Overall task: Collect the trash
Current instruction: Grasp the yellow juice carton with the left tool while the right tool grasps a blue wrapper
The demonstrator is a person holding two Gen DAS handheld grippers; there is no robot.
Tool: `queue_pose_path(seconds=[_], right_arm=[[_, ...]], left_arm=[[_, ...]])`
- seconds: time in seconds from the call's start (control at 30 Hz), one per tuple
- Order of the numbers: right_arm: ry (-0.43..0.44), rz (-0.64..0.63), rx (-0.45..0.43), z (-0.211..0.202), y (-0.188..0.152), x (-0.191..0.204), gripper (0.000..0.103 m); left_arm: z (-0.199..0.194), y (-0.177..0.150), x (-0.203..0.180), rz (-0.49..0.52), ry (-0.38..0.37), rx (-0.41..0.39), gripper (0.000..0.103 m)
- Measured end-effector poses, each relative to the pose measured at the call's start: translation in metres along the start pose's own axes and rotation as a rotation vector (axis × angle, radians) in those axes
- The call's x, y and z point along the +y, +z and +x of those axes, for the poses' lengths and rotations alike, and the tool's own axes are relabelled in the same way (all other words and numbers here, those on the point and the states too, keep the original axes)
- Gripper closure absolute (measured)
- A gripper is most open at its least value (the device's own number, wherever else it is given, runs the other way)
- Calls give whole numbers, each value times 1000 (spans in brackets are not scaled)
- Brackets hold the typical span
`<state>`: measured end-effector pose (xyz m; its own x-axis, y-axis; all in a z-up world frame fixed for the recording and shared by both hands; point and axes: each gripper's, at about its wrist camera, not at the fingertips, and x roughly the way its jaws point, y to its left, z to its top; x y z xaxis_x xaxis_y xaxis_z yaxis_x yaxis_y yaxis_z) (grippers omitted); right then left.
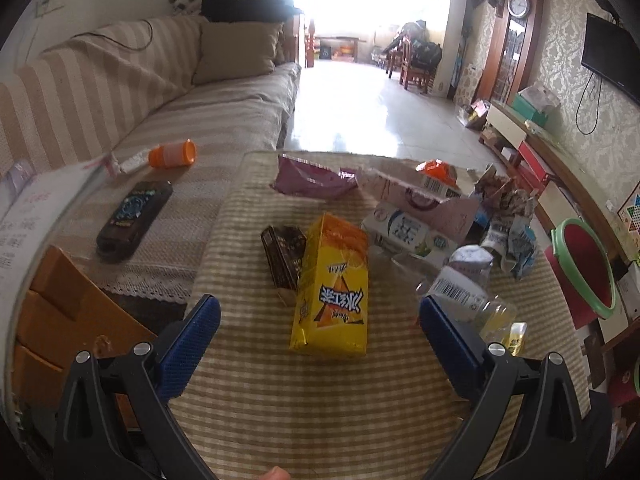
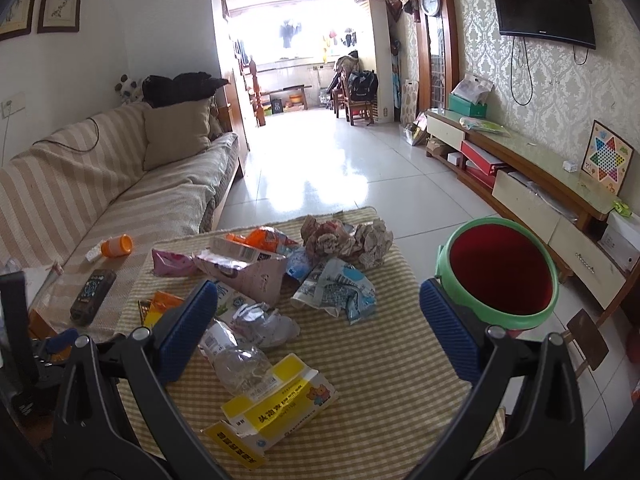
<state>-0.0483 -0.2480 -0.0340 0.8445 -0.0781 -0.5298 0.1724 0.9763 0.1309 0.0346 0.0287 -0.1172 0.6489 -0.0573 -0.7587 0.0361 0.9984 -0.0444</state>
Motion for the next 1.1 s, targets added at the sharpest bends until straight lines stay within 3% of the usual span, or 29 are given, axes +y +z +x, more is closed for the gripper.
queue_pose_path(seconds=[0.1, 0.23, 0.37, 0.4, 0.43, 0.63, 0.83, 1.0, 1.1], right_arm=[[-3, -2, 27, 5, -5, -2, 3], [6, -4, 68, 14, -10, -5, 3], [30, -23, 119, 29, -14, -5, 3], [42, -31, 134, 33, -16, -5, 3], [55, -40, 150, 38, -17, -4, 3], [127, -39, 217, 76, -21, -9, 3], [118, -63, 282, 152, -7, -29, 6], [116, -135, 391, 208, -2, -45, 18], [139, -143, 459, 225, -5, -52, 33]], left_arm=[[33, 1, 2, 3, 9, 55, 9], [77, 6, 0, 8, -17, 144, 23], [108, 1, -4, 16, -58, 226, 26], [111, 0, -4, 12, -70, 232, 38], [113, -2, -3, 2, -87, 238, 41], [89, -13, 1, -25, -153, 188, 42], [52, -39, -4, 19, -166, 171, 42], [43, -53, 0, 2, -159, 183, 42], [37, -54, 2, -12, -161, 177, 42]])
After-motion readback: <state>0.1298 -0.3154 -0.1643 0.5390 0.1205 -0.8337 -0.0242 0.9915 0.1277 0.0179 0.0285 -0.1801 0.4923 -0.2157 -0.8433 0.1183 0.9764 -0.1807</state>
